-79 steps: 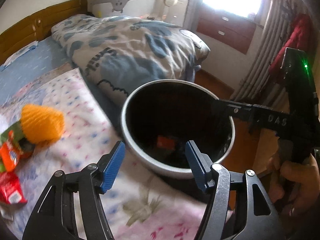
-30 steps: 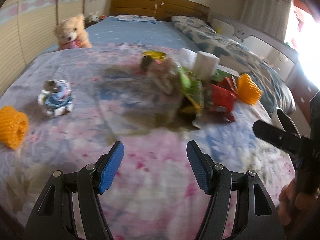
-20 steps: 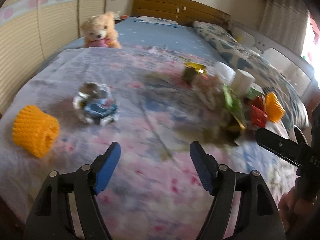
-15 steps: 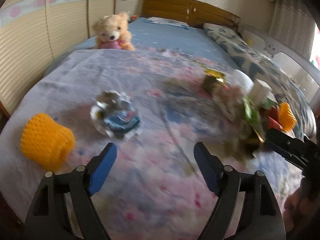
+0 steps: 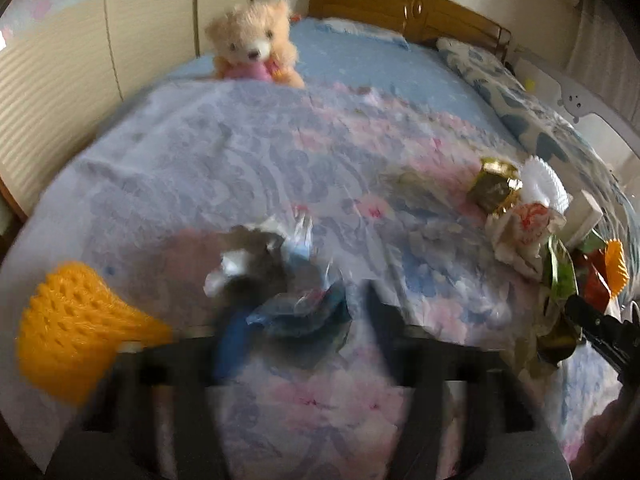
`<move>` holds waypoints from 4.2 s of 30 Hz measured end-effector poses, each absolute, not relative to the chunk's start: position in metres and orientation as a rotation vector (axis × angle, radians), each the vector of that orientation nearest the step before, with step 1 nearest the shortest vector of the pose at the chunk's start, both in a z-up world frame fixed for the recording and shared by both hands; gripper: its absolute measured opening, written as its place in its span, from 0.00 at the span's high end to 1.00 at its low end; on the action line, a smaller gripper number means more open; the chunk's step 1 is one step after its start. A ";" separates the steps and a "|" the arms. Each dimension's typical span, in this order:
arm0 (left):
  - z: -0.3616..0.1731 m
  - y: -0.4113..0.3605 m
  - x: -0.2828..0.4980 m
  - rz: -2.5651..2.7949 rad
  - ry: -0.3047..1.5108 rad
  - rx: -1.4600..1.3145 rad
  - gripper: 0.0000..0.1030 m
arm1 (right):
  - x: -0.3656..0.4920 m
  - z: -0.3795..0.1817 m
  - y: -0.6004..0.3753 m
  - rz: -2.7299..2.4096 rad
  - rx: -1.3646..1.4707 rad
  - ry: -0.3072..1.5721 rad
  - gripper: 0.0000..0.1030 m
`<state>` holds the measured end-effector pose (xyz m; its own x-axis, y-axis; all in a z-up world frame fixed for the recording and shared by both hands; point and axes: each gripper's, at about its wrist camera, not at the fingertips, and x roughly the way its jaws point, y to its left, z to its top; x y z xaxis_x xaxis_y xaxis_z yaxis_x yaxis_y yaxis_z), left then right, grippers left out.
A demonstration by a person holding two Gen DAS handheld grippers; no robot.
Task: Collect trash
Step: 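Grasp the crumpled foil with the left tool while the right tool grasps the green pouch, then carry foil and green pouch over the bin and open both tools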
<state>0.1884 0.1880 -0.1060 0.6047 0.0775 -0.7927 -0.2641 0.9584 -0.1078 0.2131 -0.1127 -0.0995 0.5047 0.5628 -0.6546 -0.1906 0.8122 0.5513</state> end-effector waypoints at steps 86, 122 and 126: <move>-0.030 -0.265 0.135 -0.743 0.825 0.135 0.80 | 0.062 -0.050 -0.475 -0.021 0.569 0.677 0.97; -0.056 -0.345 0.167 -0.814 0.919 0.164 0.70 | 0.085 -0.066 -0.513 -0.070 0.585 0.739 0.96; -0.056 -0.343 0.163 -0.811 0.913 0.169 0.49 | 0.085 -0.066 -0.516 -0.082 0.597 0.736 0.91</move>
<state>0.1627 -0.3430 -0.0557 0.3447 -0.5526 -0.7588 0.6883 0.6984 -0.1960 0.0850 -0.5156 -0.0655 0.7462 0.1337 -0.6522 0.2735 0.8316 0.4834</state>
